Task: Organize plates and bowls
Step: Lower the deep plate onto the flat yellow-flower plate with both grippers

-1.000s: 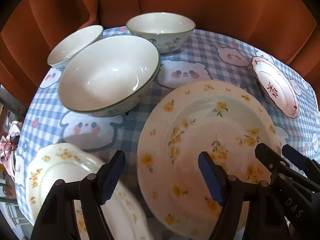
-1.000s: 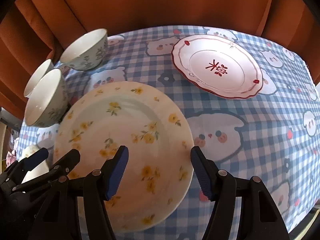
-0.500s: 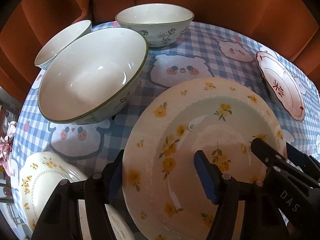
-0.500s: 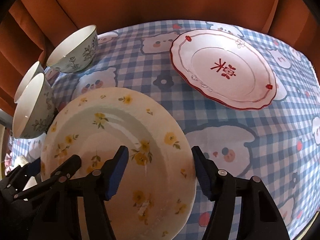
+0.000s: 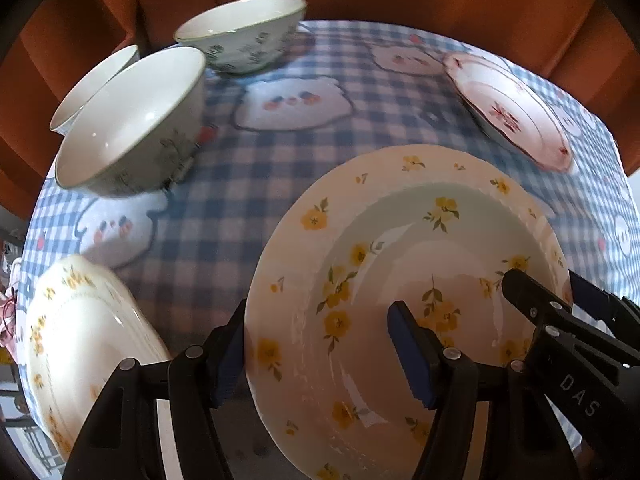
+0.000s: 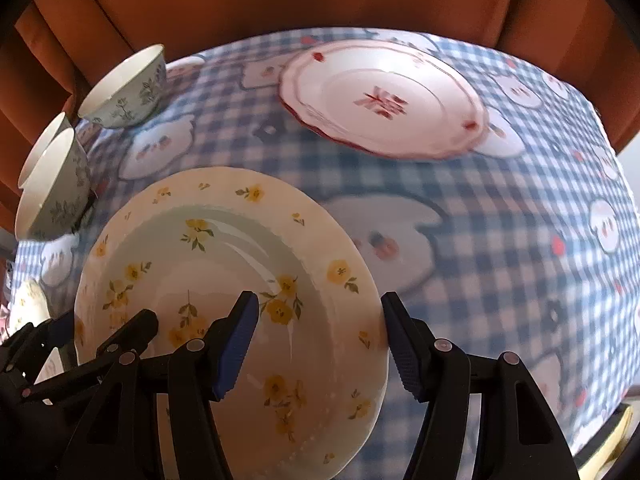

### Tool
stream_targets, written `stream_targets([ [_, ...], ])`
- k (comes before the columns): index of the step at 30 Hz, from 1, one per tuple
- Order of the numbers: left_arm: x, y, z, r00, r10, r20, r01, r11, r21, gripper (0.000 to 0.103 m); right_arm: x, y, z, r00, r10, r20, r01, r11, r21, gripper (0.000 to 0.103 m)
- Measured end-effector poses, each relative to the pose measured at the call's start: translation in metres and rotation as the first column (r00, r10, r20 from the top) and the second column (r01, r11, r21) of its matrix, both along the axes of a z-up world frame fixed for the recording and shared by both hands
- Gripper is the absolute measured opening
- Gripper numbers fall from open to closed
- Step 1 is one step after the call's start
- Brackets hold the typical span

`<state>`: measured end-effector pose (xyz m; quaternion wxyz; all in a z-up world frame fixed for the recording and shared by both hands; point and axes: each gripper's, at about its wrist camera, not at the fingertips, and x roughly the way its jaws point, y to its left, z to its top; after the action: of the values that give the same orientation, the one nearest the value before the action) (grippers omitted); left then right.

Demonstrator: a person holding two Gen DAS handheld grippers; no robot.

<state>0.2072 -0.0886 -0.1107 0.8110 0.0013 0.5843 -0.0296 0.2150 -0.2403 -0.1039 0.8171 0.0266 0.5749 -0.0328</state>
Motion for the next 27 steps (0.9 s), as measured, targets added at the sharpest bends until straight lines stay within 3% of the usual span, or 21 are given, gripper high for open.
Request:
stream_targets([
  [6, -0.014, -0.008, 0.001, 1.0, 0.013, -0.004, -0.013, 1.0, -0.003, 0.068, -0.02, -0.017, 0.001, 1.0, 0.014, 0.002, -0.014, 1.0, 0.006, 0.066],
  [16, -0.018, -0.012, 0.004, 0.998, 0.063, 0.008, -0.063, 0.998, 0.031, 0.071, -0.018, -0.017, -0.008, 0.997, 0.067, -0.025, -0.067, 0.998, 0.01, 0.063],
  [27, -0.027, -0.01, 0.017, 1.0, 0.023, 0.0, -0.023, 0.999, 0.023, 0.069, -0.029, -0.016, -0.001, 0.997, 0.053, -0.058, -0.052, 0.998, 0.018, 0.064],
])
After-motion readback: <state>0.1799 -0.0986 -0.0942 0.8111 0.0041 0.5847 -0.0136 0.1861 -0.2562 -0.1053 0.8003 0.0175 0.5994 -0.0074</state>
